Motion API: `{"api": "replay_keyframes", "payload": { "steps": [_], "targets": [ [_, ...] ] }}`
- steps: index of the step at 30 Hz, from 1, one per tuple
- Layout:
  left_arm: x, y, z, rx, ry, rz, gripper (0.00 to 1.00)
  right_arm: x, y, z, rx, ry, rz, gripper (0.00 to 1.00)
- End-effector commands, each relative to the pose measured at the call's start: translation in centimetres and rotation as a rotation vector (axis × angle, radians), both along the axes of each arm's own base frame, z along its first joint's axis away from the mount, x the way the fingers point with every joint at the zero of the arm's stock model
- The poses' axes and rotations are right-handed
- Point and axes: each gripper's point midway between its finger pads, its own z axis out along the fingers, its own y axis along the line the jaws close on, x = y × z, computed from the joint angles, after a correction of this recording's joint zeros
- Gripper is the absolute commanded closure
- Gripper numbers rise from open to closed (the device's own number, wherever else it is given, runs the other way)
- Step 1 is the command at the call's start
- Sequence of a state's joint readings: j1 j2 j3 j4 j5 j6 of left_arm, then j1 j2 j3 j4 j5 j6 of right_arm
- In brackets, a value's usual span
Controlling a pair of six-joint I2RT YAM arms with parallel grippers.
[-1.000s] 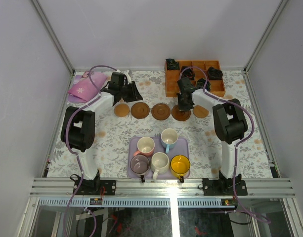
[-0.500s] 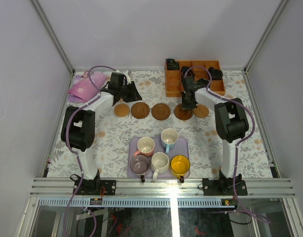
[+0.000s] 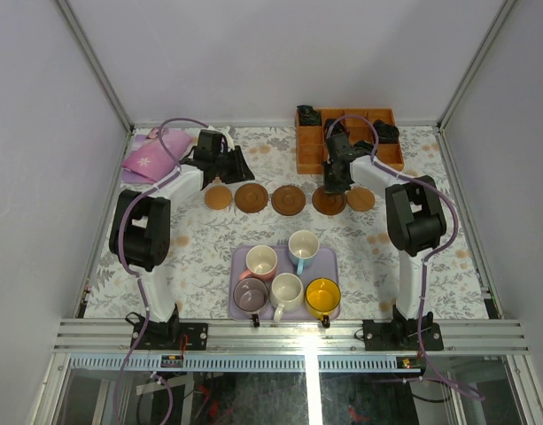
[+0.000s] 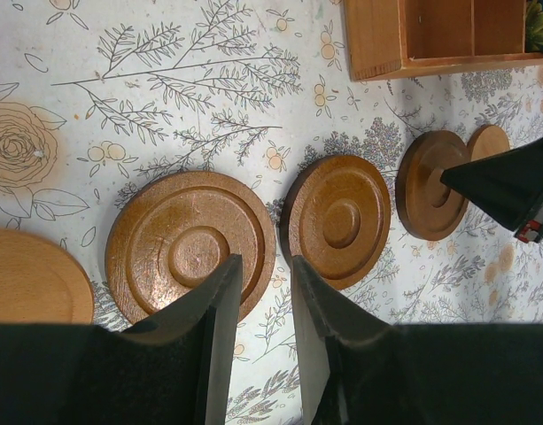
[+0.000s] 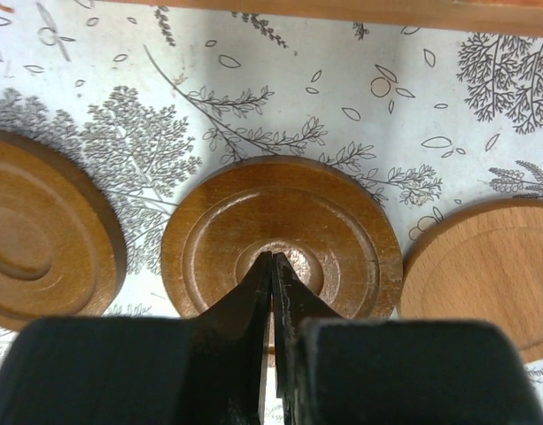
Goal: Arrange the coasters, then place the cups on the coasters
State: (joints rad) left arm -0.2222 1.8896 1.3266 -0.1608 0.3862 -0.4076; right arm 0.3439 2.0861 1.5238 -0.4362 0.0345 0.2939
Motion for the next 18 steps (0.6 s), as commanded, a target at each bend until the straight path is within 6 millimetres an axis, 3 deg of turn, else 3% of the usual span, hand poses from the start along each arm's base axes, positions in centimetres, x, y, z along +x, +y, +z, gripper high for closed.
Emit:
{"api": "replay_keyframes", "payload": {
  "steps": [1, 5, 10, 18],
  "targets": [
    [1.0, -0.1, 0.6, -0.014, -0.036, -0.005, 0.72, 2.4, 0.5, 7.4, 0.055, -0.194, 0.009, 0.96],
    [1.1, -0.1, 1.0, -0.02, -0.046, -0.006, 0.72, 2.0, -1.4, 8.8, 0.007, -0.232, -0.052, 0.96],
    [0.8, 0.0, 1.1, -0.015, -0.056, 0.0, 0.72, 1.1, -5.2, 7.2, -0.027, -0.186, -0.171, 0.96],
    [-0.1, 1.1, 0.2, 0.004, -0.037, 0.03, 0.72, -0.4, -9.5, 5.4, -0.095, -0.143, -0.28, 0.97]
  ]
}}
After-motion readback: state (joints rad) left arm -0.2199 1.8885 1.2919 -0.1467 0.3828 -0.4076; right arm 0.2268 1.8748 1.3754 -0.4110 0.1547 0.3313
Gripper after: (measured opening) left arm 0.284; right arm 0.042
